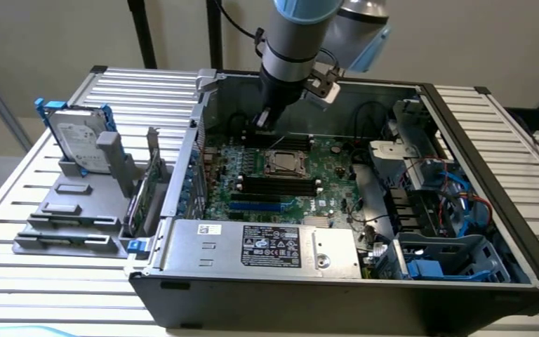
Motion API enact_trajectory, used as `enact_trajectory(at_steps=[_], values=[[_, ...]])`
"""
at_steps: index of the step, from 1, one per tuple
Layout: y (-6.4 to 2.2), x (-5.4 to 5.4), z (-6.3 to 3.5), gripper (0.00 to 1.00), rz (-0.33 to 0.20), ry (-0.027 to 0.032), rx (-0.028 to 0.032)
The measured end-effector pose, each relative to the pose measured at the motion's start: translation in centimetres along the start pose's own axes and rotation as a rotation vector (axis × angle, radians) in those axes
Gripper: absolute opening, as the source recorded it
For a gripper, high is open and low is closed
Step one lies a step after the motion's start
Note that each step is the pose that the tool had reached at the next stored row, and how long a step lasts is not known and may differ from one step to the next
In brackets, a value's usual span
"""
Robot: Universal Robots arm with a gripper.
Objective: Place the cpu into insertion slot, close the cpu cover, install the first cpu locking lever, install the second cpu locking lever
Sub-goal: 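Install the first cpu locking lever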
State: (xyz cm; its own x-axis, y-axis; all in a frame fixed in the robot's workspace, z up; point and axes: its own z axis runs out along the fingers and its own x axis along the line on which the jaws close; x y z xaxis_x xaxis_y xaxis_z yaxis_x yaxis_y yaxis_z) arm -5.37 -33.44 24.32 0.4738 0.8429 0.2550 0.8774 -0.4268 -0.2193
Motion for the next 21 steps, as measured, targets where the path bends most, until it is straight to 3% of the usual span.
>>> enact_trajectory(at_steps=[6, 21], values=[[0.33, 0.1, 0.2, 0.11, 0.0, 0.0002, 0.0002], [0.77, -0.7, 2.71, 0.11, 0.001, -0.0044, -0.0018]])
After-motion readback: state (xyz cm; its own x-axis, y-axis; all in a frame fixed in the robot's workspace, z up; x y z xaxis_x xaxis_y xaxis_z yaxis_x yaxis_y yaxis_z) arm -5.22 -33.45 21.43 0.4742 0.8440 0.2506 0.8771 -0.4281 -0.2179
